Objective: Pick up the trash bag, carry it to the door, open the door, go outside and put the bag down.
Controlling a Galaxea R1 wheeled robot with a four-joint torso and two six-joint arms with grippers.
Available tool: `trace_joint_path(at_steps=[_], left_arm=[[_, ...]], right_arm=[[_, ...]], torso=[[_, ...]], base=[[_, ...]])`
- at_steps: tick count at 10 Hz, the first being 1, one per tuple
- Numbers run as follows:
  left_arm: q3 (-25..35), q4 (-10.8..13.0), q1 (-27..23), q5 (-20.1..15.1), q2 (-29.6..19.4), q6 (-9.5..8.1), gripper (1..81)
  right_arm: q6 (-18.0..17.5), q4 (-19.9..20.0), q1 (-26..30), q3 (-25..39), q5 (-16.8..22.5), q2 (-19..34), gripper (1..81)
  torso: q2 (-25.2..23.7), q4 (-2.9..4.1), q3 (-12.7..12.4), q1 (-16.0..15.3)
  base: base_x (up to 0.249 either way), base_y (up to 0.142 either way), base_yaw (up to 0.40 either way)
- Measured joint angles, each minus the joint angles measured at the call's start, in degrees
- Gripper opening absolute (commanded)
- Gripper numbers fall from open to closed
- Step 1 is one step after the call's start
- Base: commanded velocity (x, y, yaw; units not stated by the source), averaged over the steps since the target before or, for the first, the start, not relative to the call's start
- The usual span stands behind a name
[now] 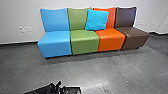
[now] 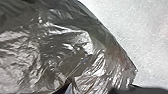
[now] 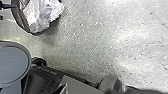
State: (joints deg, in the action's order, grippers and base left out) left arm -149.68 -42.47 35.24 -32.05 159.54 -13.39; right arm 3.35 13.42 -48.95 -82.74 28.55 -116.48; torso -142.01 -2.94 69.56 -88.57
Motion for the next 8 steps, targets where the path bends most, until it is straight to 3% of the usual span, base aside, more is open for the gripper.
trace_joint_path(at_steps=[2,5,8], left_arm=[[-1.7,-0.1,0.7,-0.4,2.3,-1.44,81.1],[-7.4,-0.2,2.0,-1.2,3.7,-2.21,81.1],[-8.2,-1.2,2.2,-1.2,5.0,-2.55,81.1]], right_arm=[[0.0,0.0,-0.4,0.0,0.0,0.0,81.1],[0.0,0.0,0.0,0.0,-0.1,-0.1,81.1],[-0.5,0.0,0.5,-0.1,0.3,-0.2,81.1]], torso=[[-2.8,0.02,0.9,-1.4],[-3.5,0.02,6.0,-2.0],[-3.5,0.00,10.6,-2.1]], base=[[0.000,0.000,0.000],[0.000,0.000,0.000],[0.000,0.000,0.000]])
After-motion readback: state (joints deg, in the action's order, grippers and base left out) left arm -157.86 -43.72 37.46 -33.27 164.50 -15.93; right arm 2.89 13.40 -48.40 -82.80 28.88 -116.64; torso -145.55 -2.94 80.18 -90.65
